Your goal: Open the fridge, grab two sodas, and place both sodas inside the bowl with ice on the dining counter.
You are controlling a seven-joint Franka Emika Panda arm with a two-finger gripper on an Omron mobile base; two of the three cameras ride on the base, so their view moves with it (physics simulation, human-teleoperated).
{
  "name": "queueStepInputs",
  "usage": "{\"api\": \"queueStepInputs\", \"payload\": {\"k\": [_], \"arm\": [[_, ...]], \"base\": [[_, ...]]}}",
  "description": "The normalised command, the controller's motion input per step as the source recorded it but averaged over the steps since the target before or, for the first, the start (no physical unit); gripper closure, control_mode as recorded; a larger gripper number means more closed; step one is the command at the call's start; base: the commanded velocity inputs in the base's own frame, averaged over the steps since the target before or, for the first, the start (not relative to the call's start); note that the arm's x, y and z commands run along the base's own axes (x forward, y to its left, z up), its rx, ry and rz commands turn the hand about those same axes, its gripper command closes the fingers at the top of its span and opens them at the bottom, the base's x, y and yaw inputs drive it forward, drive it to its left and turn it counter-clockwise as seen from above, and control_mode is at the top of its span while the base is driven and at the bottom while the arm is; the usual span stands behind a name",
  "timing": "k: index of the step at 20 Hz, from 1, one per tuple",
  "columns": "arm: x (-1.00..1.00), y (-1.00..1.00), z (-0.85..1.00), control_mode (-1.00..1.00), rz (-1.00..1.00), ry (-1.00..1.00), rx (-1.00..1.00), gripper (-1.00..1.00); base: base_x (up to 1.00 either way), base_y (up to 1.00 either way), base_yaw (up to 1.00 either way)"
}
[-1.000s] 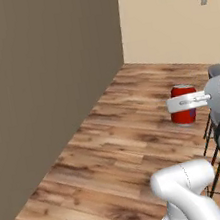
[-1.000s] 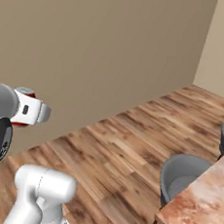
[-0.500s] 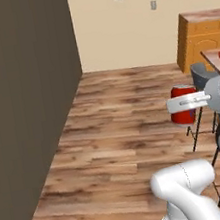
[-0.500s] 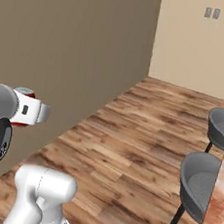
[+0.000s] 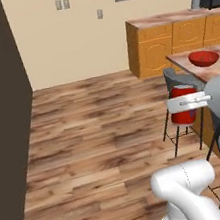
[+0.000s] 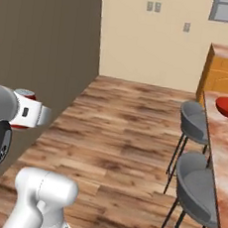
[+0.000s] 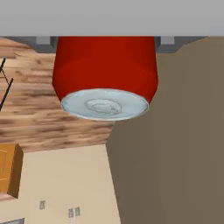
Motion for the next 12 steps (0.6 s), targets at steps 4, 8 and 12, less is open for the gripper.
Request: {"api": "queueStepInputs", "payload": {"k": [4,8,12], "arm": [[0.00,0.00,0.00,1.00,0.00,0.00,0.00,1.00],[0.00,0.00,0.00,1.00,0.00,0.00,0.00,1.00],[0.00,0.00,0.00,1.00,0.00,0.00,0.00,1.00]], "base": [[0.78,0.49,-0.51],[0.78,0.54,-0.51],[0.81,0.58,-0.52]]}}
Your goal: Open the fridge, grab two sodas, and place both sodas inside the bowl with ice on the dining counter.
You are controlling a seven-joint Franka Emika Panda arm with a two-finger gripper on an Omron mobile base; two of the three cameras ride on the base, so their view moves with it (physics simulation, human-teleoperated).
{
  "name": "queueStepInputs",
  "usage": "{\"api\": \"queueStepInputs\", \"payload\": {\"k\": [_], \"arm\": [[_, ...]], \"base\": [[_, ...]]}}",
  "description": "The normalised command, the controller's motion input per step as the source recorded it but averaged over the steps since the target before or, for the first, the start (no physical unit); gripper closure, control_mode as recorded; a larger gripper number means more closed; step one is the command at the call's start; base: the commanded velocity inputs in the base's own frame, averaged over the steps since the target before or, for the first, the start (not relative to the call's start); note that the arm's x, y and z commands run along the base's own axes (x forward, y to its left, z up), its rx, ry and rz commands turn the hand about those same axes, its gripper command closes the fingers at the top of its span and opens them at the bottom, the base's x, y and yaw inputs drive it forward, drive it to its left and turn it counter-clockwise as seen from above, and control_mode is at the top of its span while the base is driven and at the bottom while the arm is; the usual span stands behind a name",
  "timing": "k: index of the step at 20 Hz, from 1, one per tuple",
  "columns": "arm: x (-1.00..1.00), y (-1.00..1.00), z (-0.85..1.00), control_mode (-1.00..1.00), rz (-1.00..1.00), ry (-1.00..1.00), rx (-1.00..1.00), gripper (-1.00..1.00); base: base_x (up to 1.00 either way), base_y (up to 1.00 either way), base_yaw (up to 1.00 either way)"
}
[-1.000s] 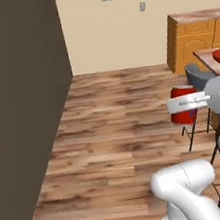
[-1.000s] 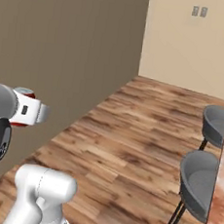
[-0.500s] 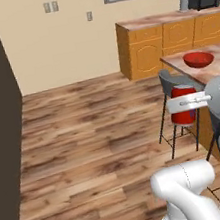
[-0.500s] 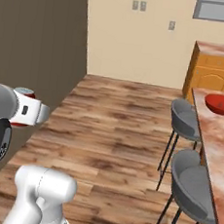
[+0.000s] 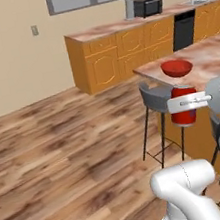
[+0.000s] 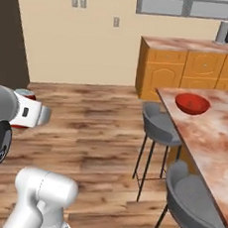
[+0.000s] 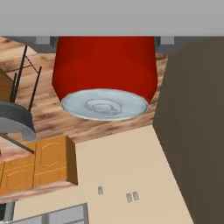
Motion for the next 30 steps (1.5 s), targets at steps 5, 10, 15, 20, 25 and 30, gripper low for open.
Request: {"api": "queueStepInputs", "payload": {"k": [5,10,15,20,25,30], "arm": [[0.00,0.00,0.00,1.00,0.00,0.00,0.00,1.00],[0.00,0.00,0.00,1.00,0.00,0.00,0.00,1.00],[0.00,0.00,0.00,1.00,0.00,0.00,0.00,1.00],[0.00,0.00,0.00,1.00,0.00,0.00,0.00,1.00],[0.00,0.00,0.00,1.00,0.00,0.00,0.00,1.00],[0.00,0.00,0.00,1.00,0.00,0.00,0.00,1.00]], "base": [[0.84,0.58,-0.50],[0.78,0.58,-0.52],[0.75,0.54,-0.53],[0.70,0.51,-0.54],[0.67,0.44,-0.54],[0.66,0.26,-0.53]]}}
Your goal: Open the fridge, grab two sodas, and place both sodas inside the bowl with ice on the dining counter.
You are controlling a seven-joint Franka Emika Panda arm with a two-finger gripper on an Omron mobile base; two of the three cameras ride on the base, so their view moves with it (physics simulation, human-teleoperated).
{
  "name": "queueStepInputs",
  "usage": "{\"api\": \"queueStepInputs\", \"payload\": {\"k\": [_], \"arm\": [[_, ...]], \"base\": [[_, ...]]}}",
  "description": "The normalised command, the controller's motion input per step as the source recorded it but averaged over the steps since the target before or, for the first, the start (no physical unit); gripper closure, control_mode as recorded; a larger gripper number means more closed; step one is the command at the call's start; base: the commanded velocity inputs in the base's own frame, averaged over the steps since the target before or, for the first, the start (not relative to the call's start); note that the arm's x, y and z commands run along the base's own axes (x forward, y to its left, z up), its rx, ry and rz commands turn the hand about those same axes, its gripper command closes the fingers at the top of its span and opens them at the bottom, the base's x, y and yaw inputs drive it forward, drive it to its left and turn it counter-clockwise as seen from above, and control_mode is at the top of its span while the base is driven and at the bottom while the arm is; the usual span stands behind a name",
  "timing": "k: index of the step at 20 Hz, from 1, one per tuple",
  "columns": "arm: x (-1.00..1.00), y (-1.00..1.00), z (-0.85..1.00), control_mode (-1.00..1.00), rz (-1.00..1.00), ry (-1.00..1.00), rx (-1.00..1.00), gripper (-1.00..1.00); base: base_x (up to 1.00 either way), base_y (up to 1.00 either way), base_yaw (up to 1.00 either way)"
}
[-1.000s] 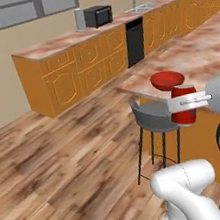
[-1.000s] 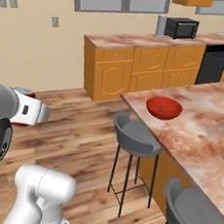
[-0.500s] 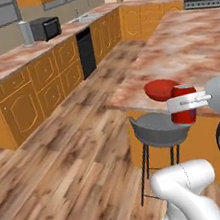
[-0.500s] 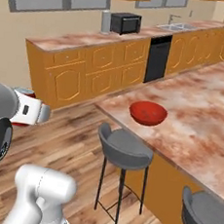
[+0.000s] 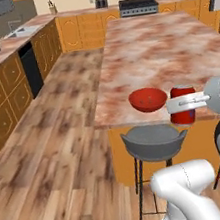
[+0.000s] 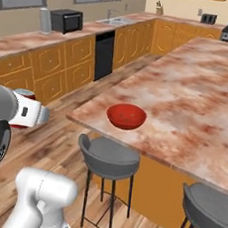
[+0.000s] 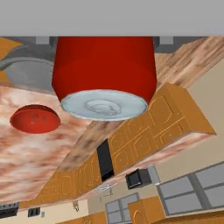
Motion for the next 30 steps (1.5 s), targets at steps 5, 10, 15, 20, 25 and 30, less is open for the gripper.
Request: {"api": "queueStepInputs", "payload": {"k": [5,10,15,20,25,30], "arm": [[0.00,0.00,0.00,1.00,0.00,0.00,0.00,1.00],[0.00,0.00,0.00,1.00,0.00,0.00,0.00,1.00],[0.00,0.00,0.00,1.00,0.00,0.00,0.00,1.00],[0.87,0.03,-0.05,-1.00,-0.04,0.18,-0.02,1.00],[0.98,0.00,-0.09,-1.00,0.14,0.31,-0.10,1.00],[0.67,0.03,-0.69,-1.00,0.12,0.32,-0.26,1.00]], "base": [[0.63,0.17,-0.52],[0.77,0.36,-0.49],[0.62,0.37,-0.30],[0.00,0.00,0.00],[0.00,0.00,0.00],[0.00,0.00,0.00]]}}
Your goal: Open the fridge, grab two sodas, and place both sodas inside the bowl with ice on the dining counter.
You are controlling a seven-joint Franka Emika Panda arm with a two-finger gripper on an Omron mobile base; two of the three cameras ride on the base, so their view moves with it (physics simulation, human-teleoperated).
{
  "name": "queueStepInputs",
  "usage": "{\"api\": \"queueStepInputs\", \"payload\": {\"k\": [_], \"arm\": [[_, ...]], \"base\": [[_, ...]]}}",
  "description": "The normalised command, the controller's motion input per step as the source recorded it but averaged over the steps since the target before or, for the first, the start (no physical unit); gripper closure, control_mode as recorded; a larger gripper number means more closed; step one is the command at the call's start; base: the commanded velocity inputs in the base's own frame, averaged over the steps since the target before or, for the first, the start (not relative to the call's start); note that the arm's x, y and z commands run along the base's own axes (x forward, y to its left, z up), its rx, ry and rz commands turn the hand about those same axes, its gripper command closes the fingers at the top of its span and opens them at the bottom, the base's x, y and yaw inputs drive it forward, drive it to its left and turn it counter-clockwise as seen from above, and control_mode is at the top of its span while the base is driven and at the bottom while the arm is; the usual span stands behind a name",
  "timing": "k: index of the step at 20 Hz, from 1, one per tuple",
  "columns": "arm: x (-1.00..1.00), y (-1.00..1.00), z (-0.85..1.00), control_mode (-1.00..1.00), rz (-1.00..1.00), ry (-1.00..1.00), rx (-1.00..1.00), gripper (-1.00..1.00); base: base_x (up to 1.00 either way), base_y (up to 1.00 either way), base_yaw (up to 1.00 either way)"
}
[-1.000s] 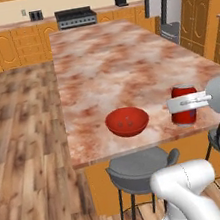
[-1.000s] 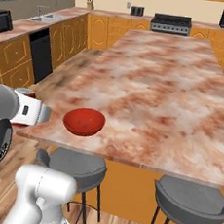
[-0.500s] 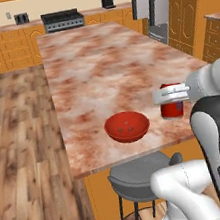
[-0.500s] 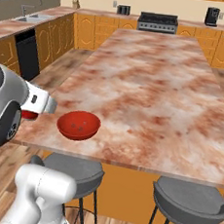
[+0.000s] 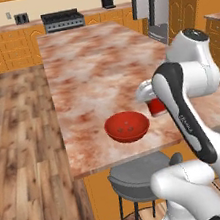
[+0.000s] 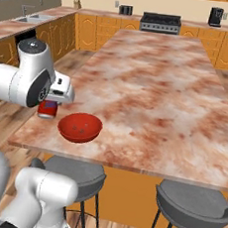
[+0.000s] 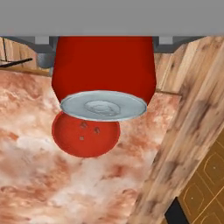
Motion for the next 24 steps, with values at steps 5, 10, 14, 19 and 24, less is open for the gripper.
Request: {"api": "queueStepInputs", "payload": {"k": [5,10,14,19,24], "arm": [[0.48,0.00,-0.53,-1.00,0.19,0.22,-0.22,1.00],[0.36,0.01,-0.43,-1.00,0.15,0.07,-0.15,1.00],[0.65,0.00,-0.31,-1.00,0.05,0.00,-0.06,1.00],[0.62,0.00,-0.50,-1.00,0.04,0.01,-0.01,1.00],[0.59,0.00,-0.52,-1.00,0.02,0.04,0.00,1.00]], "base": [[0.00,0.00,0.00],[0.00,0.00,0.00],[0.00,0.00,0.00],[0.00,0.00,0.00],[0.00,0.00,0.00]]}}
